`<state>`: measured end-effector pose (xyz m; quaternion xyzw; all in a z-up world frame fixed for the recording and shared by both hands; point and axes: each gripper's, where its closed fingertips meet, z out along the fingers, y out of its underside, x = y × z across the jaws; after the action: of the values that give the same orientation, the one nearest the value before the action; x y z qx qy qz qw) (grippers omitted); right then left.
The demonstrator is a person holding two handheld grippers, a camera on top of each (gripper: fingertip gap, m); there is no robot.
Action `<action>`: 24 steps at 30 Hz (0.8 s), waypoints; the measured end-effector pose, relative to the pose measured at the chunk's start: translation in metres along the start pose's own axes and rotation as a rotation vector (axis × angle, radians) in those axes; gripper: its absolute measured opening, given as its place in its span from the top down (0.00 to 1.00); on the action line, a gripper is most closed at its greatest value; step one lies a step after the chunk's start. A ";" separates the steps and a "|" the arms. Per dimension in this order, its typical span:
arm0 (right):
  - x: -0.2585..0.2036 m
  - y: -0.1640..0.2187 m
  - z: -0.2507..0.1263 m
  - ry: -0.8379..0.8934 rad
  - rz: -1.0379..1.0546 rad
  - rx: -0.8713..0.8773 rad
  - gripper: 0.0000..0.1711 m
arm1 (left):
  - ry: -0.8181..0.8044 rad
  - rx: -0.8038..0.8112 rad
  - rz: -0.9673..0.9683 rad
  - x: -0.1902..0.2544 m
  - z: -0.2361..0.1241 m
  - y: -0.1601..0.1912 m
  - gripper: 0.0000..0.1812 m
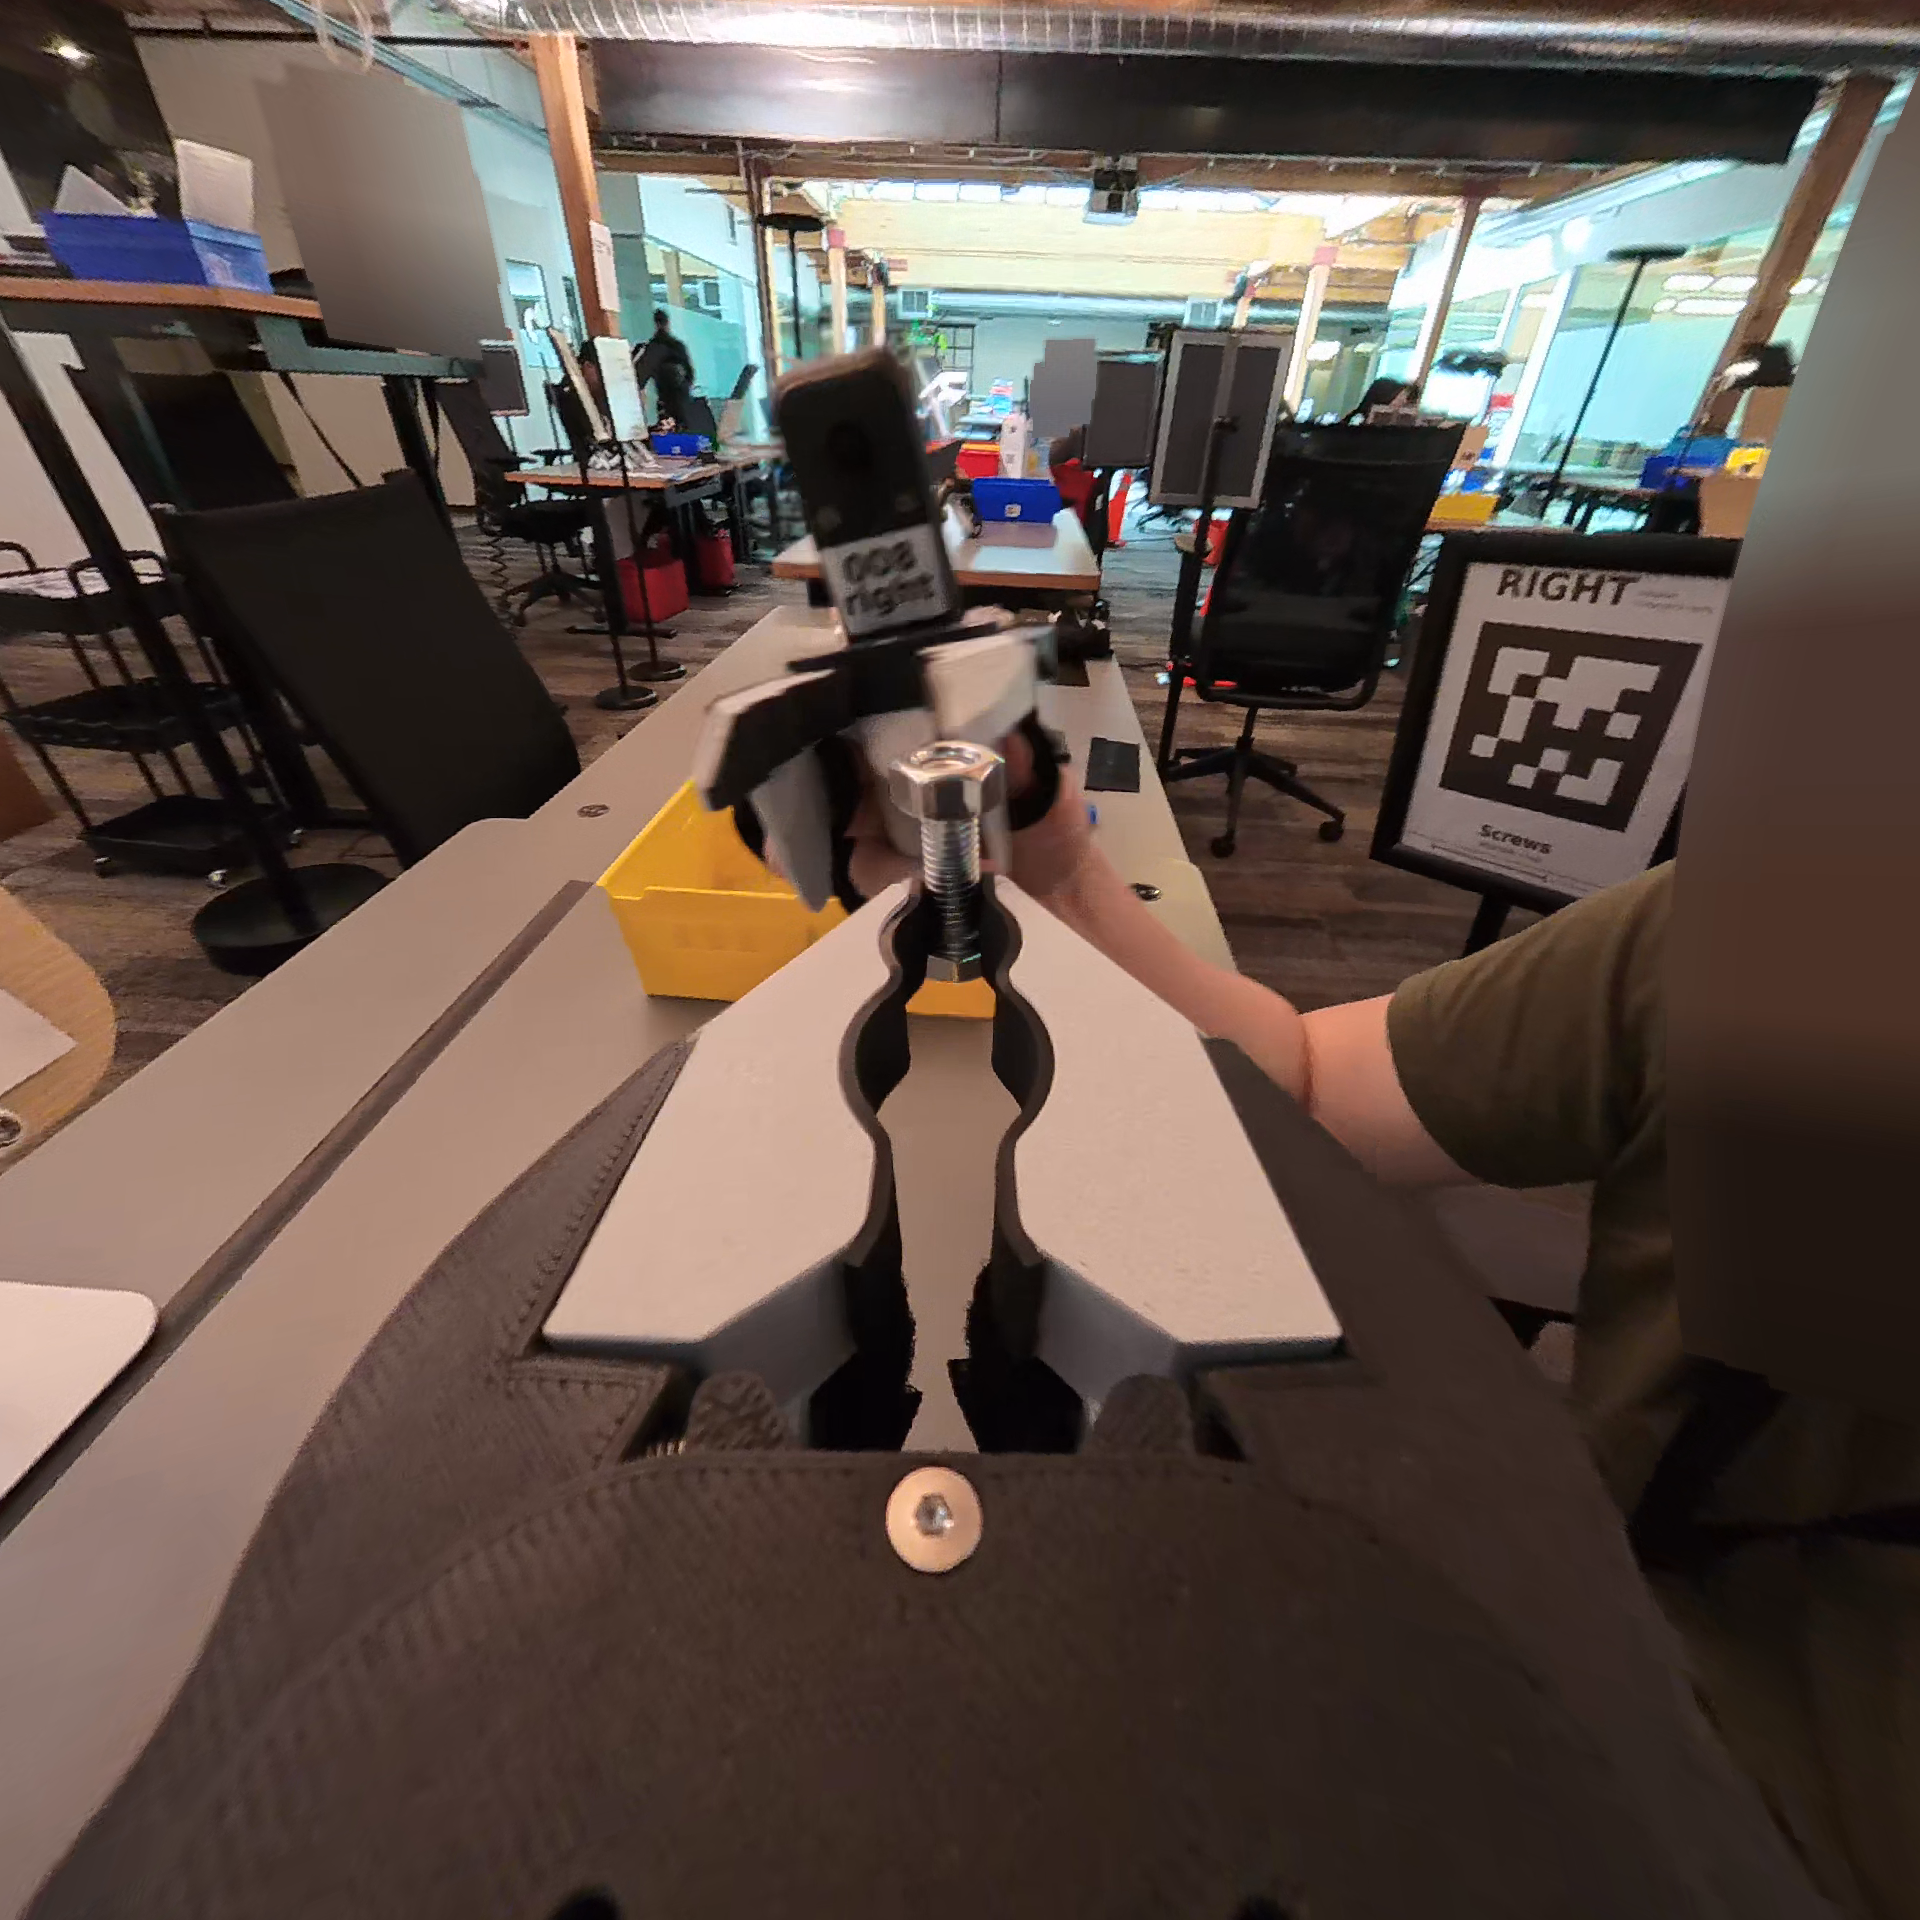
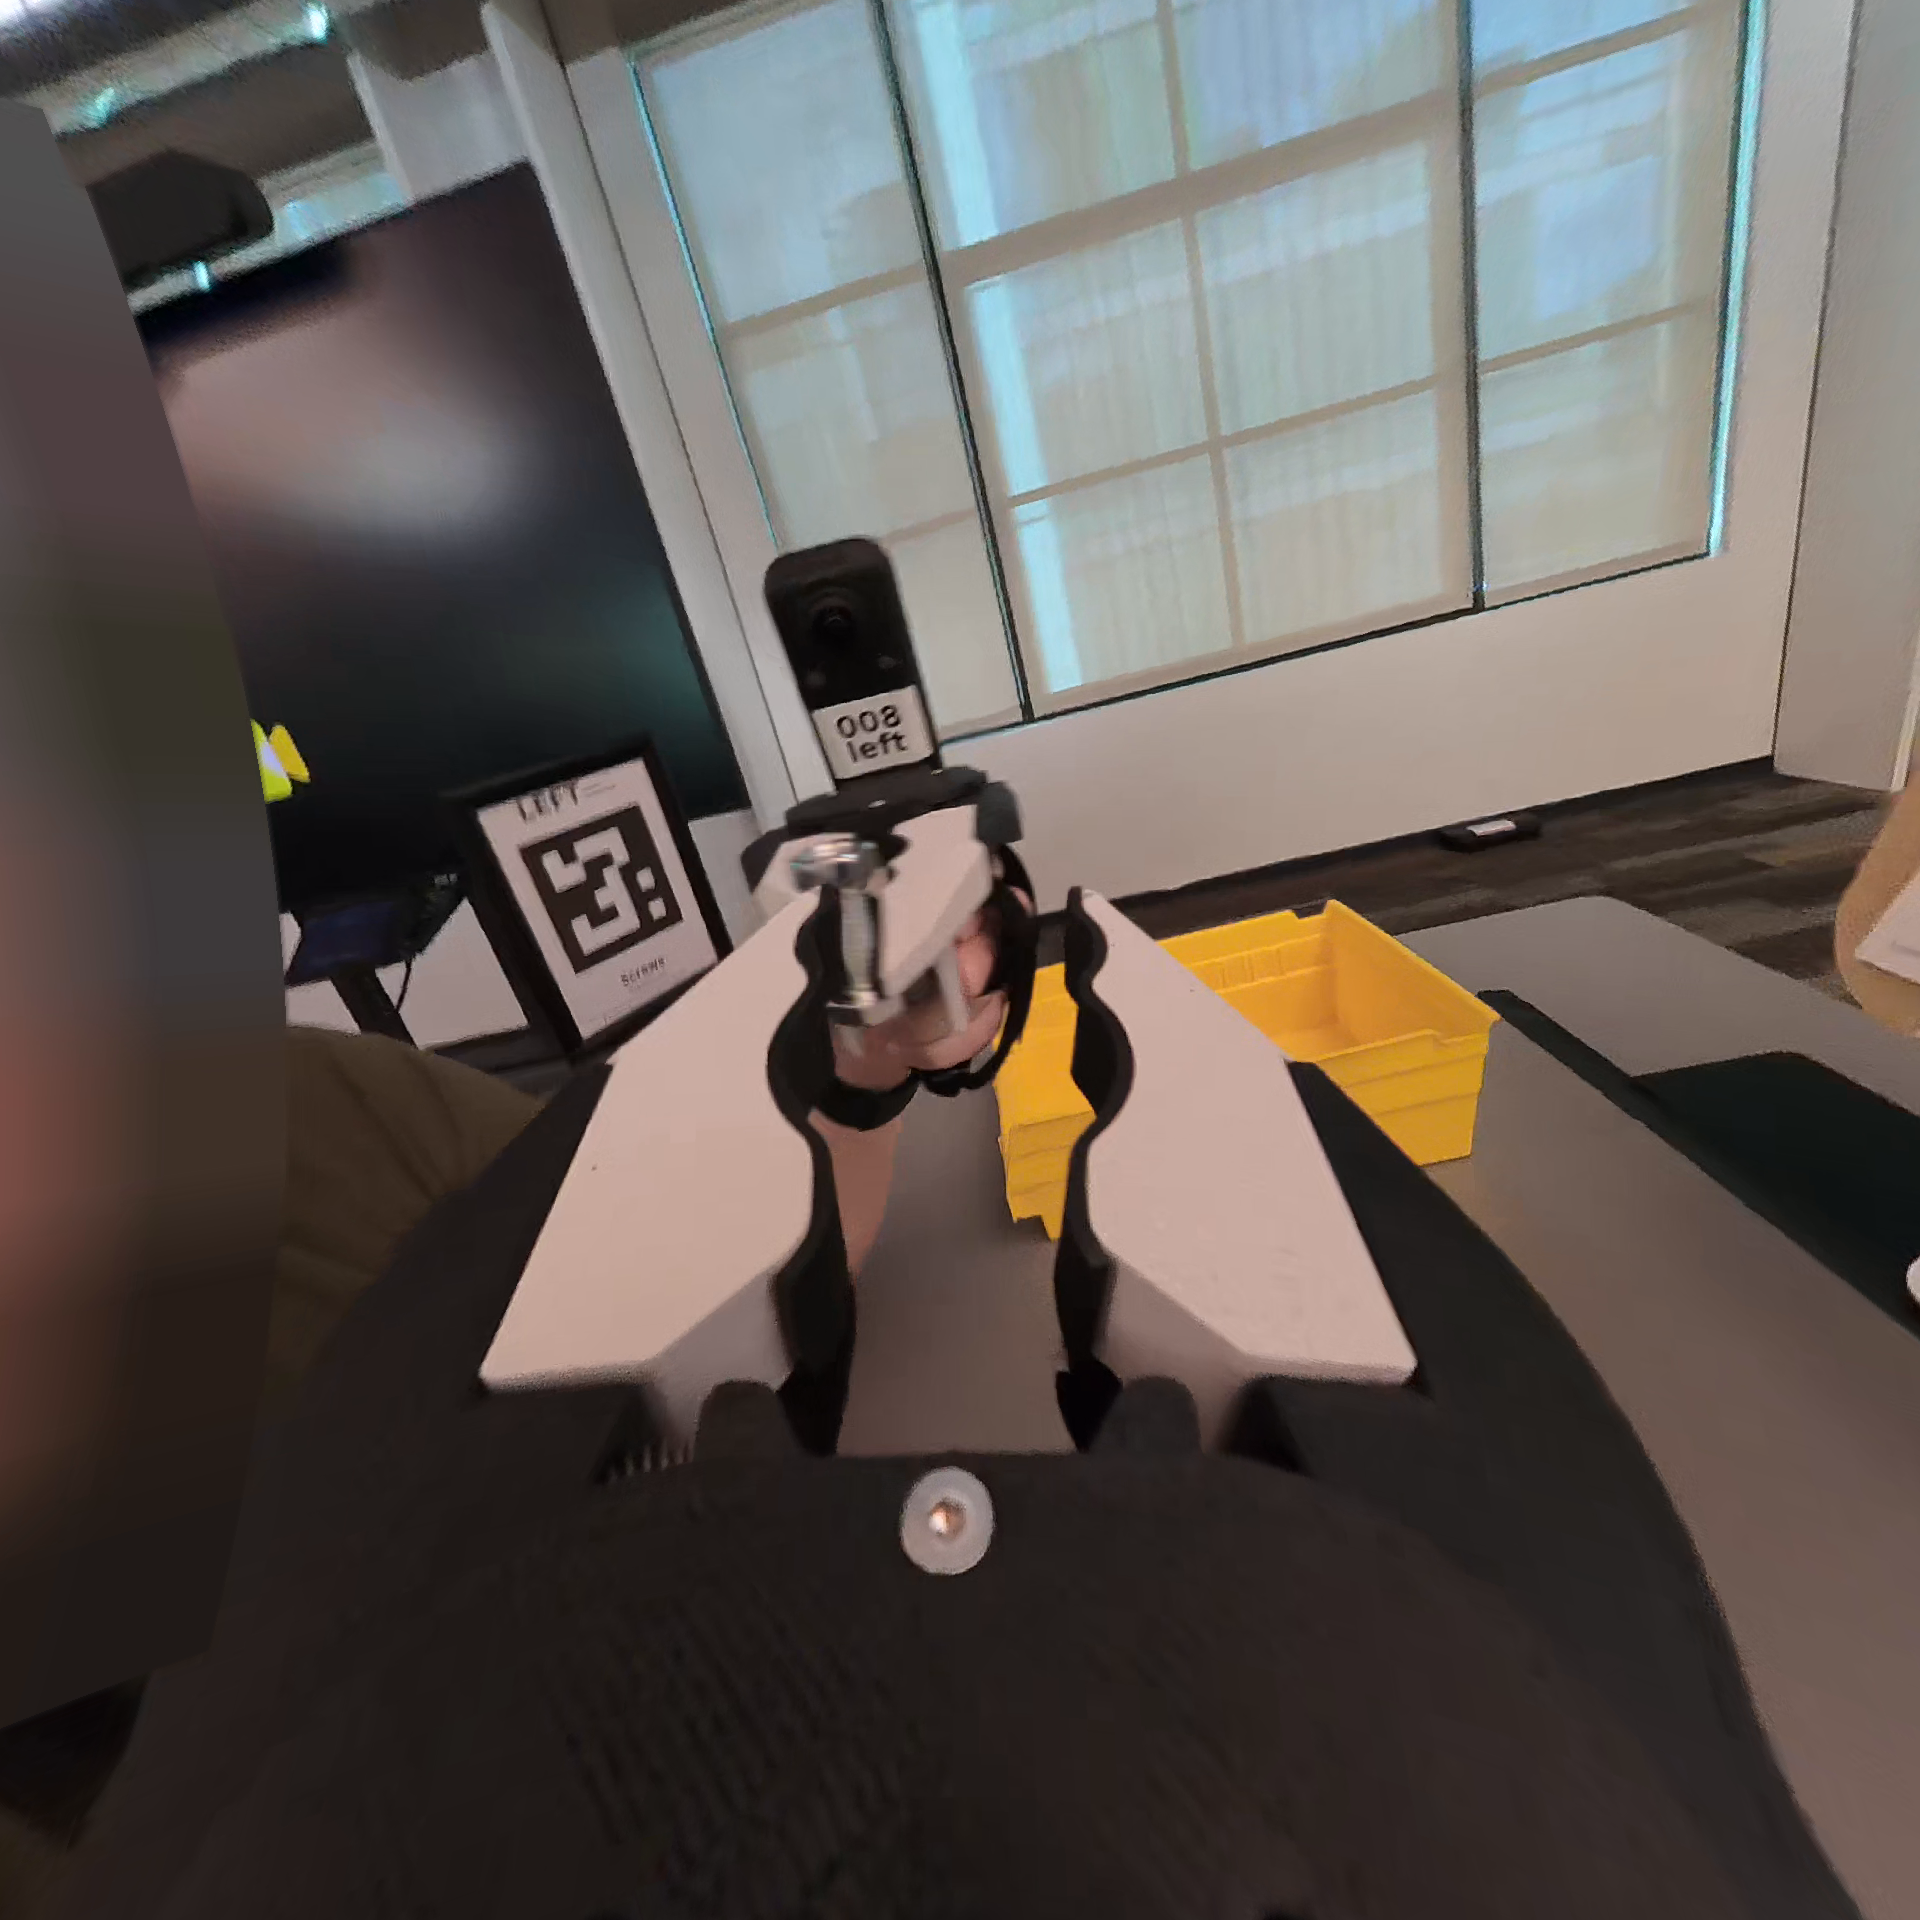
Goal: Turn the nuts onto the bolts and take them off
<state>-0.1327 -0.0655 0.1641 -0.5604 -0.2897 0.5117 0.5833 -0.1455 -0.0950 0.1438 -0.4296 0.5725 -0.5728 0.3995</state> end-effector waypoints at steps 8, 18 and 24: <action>-0.006 0.004 0.007 -0.021 -0.016 -0.013 0.74 | -0.003 -0.016 -0.001 -0.001 0.007 0.005 0.96; -0.022 -0.004 0.016 0.007 -0.063 0.028 0.78 | 0.000 -0.009 -0.003 -0.002 0.006 0.004 0.96; -0.005 0.001 0.008 0.023 -0.031 -0.001 0.79 | -0.021 0.003 0.002 -0.004 0.001 0.001 0.96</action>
<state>-0.1418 -0.0678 0.1661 -0.5619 -0.2917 0.4960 0.5942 -0.1432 -0.0916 0.1431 -0.4343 0.5678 -0.5687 0.4069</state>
